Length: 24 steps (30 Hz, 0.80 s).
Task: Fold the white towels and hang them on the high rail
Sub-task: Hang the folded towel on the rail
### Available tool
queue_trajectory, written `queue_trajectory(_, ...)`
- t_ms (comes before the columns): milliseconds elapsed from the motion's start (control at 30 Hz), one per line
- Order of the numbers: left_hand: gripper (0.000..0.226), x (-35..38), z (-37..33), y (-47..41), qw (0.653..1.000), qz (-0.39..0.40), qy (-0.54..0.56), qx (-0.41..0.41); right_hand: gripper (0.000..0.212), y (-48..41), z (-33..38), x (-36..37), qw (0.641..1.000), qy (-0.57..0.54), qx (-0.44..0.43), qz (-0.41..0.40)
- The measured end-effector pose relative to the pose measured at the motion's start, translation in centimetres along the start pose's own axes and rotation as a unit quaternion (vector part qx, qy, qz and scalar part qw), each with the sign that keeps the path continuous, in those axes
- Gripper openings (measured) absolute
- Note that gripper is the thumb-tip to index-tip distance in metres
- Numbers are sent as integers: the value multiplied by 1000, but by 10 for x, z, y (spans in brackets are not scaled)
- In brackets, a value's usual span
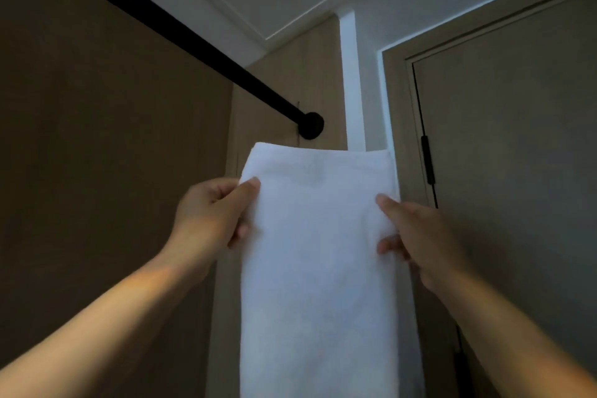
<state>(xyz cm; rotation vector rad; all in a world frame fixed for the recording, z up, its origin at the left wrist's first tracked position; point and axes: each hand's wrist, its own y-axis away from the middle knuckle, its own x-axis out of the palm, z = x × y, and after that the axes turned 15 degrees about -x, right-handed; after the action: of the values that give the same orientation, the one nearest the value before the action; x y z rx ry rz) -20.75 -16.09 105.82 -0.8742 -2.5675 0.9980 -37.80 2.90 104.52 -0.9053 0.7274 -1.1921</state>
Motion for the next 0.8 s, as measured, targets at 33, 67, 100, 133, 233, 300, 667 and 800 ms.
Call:
queue_trajectory(33, 38, 3, -6, -8, 1000, -10, 8, -1, 37, -8, -4, 5, 999, -32, -6, -23)
queue_trajectory(67, 33, 7, -13, -15, 1000, -19, 21, 1, 38, -17, -7, 10, 997, -61, -14, -50)
queue_trajectory(100, 28, 12, -19, -21, 999, -25, 38, 5, 36, -27, -10, 16, 993, -84, -27, -76)
queue_trajectory(133, 25, 16, -25, -27, 998, -36, 50, 11, 32, -36, -12, 21, 989, -102, -47, -98)
queue_trajectory(233, 24, 24, -39, -44, 992, -96, 52, 60, 15, -61, -13, 33, 968, -173, -124, -136)
queue_trajectory(300, 20, 24, -48, -54, 983, -154, 23, 96, 19, -76, -14, 36, 951, -232, -170, -112)
queue_trajectory(667, 18, 36, -64, -90, 940, -179, -176, 232, 42, -144, -45, 49, 925, -270, -266, 28)
queue_trajectory(800, 21, 40, -73, -92, 923, -180, -212, 267, 66, -161, -47, 51, 913, -293, -280, 51)
